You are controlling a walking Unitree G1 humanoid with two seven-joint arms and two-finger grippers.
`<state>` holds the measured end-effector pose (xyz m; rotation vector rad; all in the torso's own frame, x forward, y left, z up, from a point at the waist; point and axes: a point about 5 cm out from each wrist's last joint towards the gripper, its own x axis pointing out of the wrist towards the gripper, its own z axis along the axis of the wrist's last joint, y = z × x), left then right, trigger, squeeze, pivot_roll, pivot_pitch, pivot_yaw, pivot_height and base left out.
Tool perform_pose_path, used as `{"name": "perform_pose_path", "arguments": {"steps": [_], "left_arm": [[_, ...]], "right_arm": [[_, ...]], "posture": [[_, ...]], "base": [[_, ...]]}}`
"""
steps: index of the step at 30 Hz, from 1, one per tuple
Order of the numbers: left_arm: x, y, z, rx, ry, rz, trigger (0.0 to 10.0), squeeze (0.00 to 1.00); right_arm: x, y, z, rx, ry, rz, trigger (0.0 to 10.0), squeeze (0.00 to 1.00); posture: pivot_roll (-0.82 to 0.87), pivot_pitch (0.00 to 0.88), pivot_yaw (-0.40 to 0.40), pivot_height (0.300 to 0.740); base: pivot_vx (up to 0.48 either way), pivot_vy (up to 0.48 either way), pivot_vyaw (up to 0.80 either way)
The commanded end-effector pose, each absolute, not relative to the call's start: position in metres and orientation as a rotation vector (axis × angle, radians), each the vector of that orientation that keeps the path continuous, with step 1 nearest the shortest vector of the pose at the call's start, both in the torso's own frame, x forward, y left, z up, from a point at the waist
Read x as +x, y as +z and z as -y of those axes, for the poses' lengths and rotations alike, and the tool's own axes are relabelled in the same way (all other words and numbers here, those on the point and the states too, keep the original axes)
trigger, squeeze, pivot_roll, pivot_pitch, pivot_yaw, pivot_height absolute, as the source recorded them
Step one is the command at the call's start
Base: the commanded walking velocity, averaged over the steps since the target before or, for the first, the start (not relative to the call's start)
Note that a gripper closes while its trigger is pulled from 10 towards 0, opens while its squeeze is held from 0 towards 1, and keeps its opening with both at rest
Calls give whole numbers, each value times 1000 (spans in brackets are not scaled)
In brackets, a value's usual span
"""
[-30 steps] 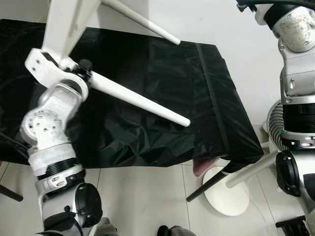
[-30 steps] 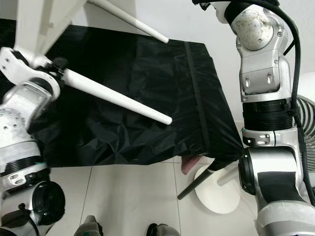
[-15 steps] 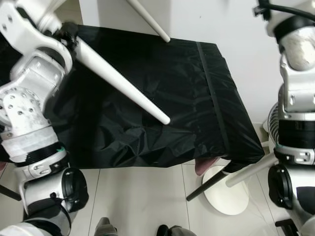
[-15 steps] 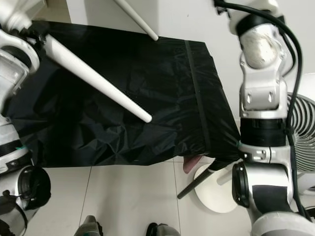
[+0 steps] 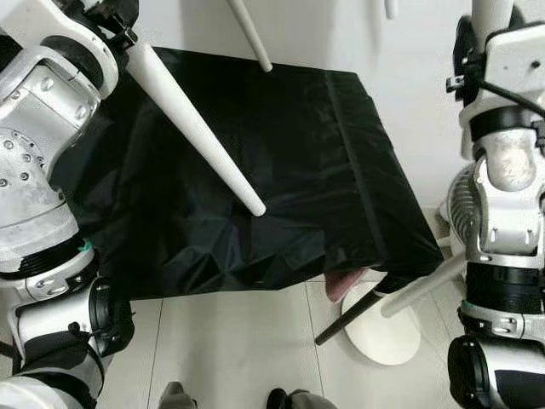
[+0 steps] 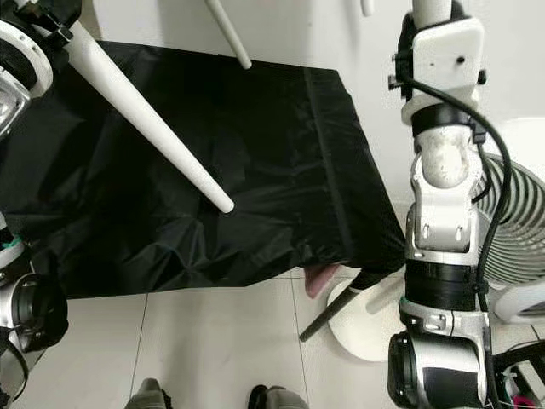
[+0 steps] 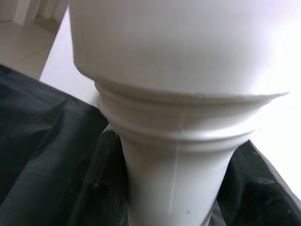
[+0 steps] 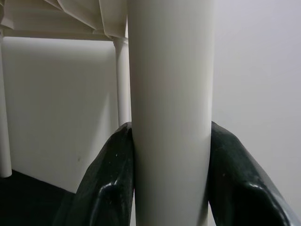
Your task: Building children table
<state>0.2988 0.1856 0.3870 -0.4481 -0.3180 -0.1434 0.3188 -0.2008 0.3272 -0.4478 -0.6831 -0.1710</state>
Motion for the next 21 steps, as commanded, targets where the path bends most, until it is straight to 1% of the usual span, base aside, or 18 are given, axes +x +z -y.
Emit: {"name": "perform_pose_path", "arguments": {"steps": [1,5,7,9,10,13,21], "left_arm": [[275,417,-198,-468,-232,525,0,0],[273,419,-197,-450,-238,527,0,0],[269,425,-197,-438,-251,532,0,0],[269,425,-197,-438,-251,532,0,0],[267,428,-196,-407,-257,526,0,0],[265,435,-193,-376,-282,524,0,0],[264,440,-193,-365,-285,524,0,0]], "right_arm": [[336,275,223,-400,-218,413,10000,0],[338,270,220,-384,-200,401,10000,0],[347,259,209,-315,-123,366,10000,0],[347,259,209,-315,-123,366,10000,0],[355,253,198,-276,-51,344,10000,0],[366,248,185,-261,19,317,10000,0],[370,245,170,-240,71,314,10000,0]], "posture": [[148,155,-128,740],[153,153,-122,740],[174,149,-115,740],[174,149,-115,740],[177,149,-113,740],[206,150,-115,740],[223,150,-113,740]], "base": [[0,0,0],[0,0,0],[0,0,0],[0,0,0],[0,0,0],[0,0,0],[0,0,0]]}}
